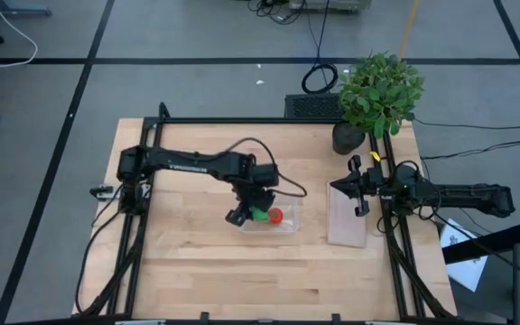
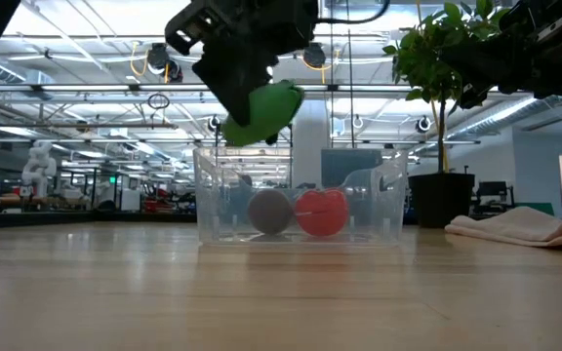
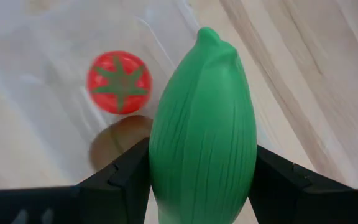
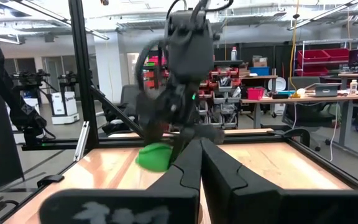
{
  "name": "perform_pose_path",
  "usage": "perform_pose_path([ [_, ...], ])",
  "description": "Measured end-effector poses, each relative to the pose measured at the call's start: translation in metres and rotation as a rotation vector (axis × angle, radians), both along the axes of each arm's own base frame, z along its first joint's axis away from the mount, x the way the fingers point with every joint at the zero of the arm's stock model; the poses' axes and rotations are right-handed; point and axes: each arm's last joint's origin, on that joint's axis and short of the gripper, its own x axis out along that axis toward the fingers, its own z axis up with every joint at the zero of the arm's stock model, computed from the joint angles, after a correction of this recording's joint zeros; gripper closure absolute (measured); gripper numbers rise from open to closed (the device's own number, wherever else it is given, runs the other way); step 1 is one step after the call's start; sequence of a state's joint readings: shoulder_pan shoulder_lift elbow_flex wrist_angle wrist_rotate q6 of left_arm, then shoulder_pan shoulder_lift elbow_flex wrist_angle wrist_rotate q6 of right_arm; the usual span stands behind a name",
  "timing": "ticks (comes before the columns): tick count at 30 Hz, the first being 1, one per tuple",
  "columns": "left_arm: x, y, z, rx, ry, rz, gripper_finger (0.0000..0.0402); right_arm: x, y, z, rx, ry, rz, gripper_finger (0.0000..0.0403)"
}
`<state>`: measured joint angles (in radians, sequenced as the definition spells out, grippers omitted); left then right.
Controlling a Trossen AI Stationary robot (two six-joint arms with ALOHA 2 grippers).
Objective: Pick and placing Produce into tupperware
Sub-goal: Put the corn into the transparent bin
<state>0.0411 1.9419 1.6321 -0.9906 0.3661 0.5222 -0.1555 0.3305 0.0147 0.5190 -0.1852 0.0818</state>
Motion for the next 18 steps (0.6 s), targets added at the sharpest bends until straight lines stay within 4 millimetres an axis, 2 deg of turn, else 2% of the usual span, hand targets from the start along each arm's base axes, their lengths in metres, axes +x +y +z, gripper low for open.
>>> perform_pose_path([
  [6, 0.009, -0.004, -0.017, -0.051, 0.014, -0.018, 0.019, 0.0, 0.0, 0.0, 0.0, 0.0, 0.0, 0.0403],
  [18, 0.018, 0.003, -0.025, -0.211, -0.022, -0.016, 0.019, 0.0, 0.0, 0.0, 0.0, 0.0, 0.0, 0.0403],
])
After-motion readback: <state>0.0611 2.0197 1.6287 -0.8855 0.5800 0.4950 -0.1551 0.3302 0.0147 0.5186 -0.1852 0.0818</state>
